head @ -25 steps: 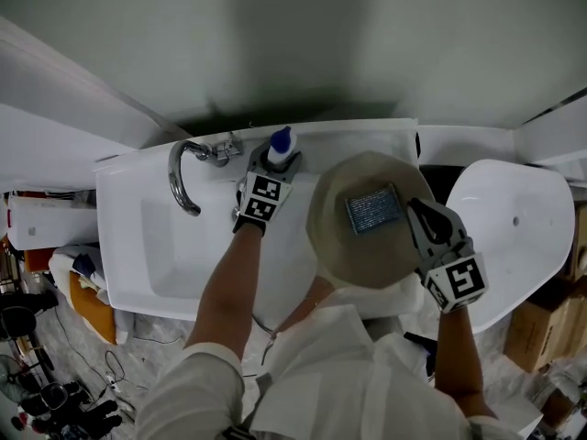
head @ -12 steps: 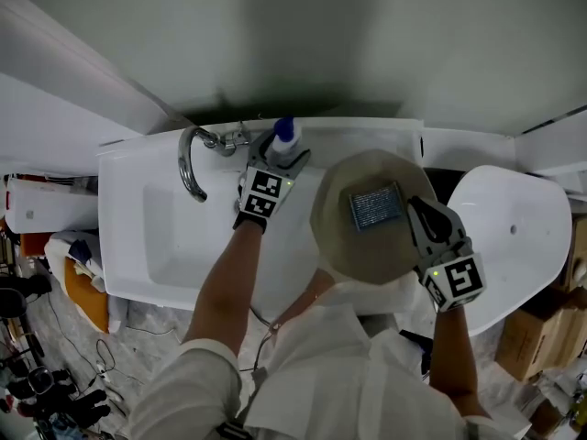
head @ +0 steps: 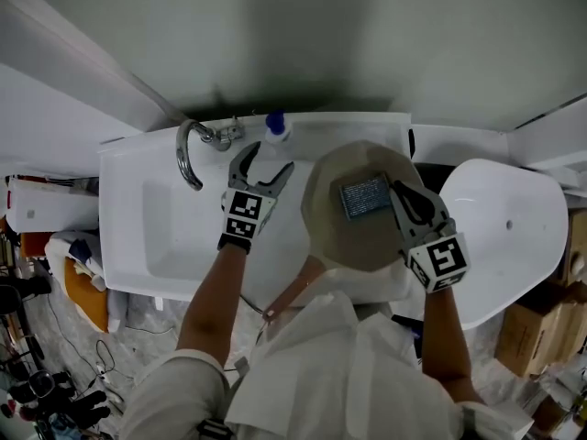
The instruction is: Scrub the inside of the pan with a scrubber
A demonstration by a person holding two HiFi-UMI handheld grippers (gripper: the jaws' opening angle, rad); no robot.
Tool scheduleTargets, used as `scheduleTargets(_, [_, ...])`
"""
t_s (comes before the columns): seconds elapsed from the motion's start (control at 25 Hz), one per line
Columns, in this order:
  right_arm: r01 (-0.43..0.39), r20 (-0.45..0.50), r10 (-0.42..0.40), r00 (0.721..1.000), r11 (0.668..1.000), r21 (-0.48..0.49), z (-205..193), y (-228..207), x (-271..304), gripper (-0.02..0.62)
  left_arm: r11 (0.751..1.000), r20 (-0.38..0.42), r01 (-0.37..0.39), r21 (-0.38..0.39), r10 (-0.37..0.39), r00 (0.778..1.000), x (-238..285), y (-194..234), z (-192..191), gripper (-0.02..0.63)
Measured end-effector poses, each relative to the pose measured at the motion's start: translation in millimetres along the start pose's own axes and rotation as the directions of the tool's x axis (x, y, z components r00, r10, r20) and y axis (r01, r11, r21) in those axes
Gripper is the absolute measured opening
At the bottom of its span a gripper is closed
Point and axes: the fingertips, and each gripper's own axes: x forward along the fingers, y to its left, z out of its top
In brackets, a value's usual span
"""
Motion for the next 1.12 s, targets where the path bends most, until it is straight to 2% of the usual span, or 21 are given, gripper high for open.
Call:
scheduleTargets(0.2, [-0.037, -0.056, 0.034, 0.998, 0.998, -0.058, -16.1, 8.7, 2.2, 0.029, 1.0, 0.031, 0.02, 0.006, -0.02, 0.999, -30.4, -28.7, 12.1, 0.342])
scheduleTargets(0.36, [-0.101, -0.12, 0.088, 0.989, 0.988, -0.115, -33.0, 22.5, 5.8, 0.063, 0.999, 0.045, 0.046, 0.007, -0.047, 0.998, -47.5, -50.4, 20.1, 0.244])
scheduleTargets(0.48, [-0.181, -0.219, 0.137, 0.966, 0.963, -0.199, -59.9, 36.4, 15.1, 0.074, 0.997, 0.028, 0.071, -0.004, -0.071, 0.997, -53.8, -64.3, 17.6, 0.206])
scheduleTargets(0.56, [-0.262, -0.31, 0.172, 0.935, 0.925, -0.276, -82.0, 48.3, 21.8, 0.093, 0.996, 0.006, 0.082, -0.035, -0.081, 0.997, -57.3, -73.3, 11.7, 0.204])
scheduleTargets(0.68, [-0.389, -0.447, 0.199, 0.872, 0.836, -0.387, -115.5, 63.6, 34.3, 0.112, 0.994, -0.026, 0.085, -0.07, -0.087, 0.996, -60.0, -84.2, 6.1, 0.199])
scheduleTargets(0.84, [-0.506, -0.579, 0.187, 0.794, 0.73, -0.459, -153.5, 73.5, 46.0, 0.121, 0.99, -0.084, 0.099, -0.102, -0.108, 0.991, -61.4, -100.2, -9.6, 0.209])
scheduleTargets(0.96, [-0.56, -0.64, 0.172, 0.749, 0.679, -0.474, -169.9, 76.2, 53.1, 0.132, 0.988, -0.087, 0.107, -0.107, -0.117, 0.989, -62.4, -106.8, -10.2, 0.212])
scheduleTargets(1.12, [-0.613, -0.697, 0.165, 0.698, 0.64, -0.463, -186.8, 80.3, 60.2, 0.158, 0.987, -0.096, 0.11, -0.114, -0.121, 0.988, -59.8, -109.8, -16.2, 0.21])
